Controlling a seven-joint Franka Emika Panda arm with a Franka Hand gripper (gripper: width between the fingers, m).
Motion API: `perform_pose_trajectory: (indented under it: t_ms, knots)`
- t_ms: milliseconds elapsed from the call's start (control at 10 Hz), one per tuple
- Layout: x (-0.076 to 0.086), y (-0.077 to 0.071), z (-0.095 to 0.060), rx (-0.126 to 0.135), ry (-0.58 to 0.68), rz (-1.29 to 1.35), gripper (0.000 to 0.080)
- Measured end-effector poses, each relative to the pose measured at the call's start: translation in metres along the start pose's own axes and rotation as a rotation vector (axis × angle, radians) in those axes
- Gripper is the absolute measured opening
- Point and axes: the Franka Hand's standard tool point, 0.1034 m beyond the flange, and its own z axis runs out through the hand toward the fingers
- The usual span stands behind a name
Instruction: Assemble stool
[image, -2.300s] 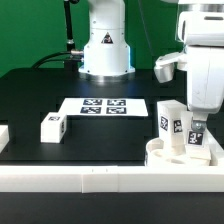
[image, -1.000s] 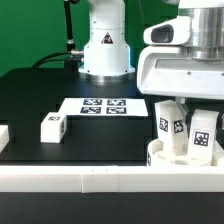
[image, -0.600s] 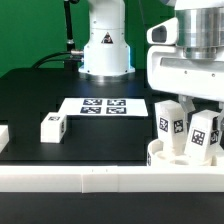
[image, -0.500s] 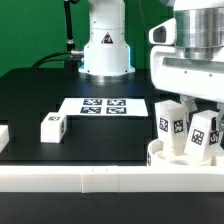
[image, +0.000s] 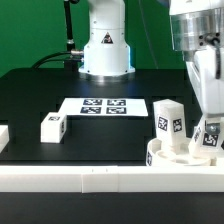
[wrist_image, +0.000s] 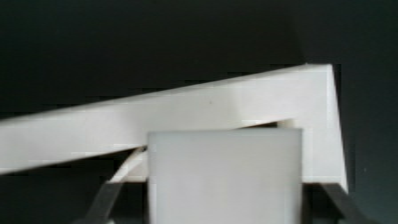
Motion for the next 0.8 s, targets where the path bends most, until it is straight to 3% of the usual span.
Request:
perform_pose_trajectory:
  t_ms: [200,500,600,700,800]
  knots:
    - [0.001,-0.002,-0.001,0.000,-0.020,0.145,0.0338]
    - [0.001,-0.001,-0.001,0.000,-0.022,0.157,0.0338]
    - [0.002,-0.002,-0.003,0.003,-0.023,0.127,0.0529]
    - [0.008,0.000,-0.014,0.010,-0.033,0.066,0.0529]
    - [0.019,0.002,-0.027,0.017,-0.038,0.013,0.0630]
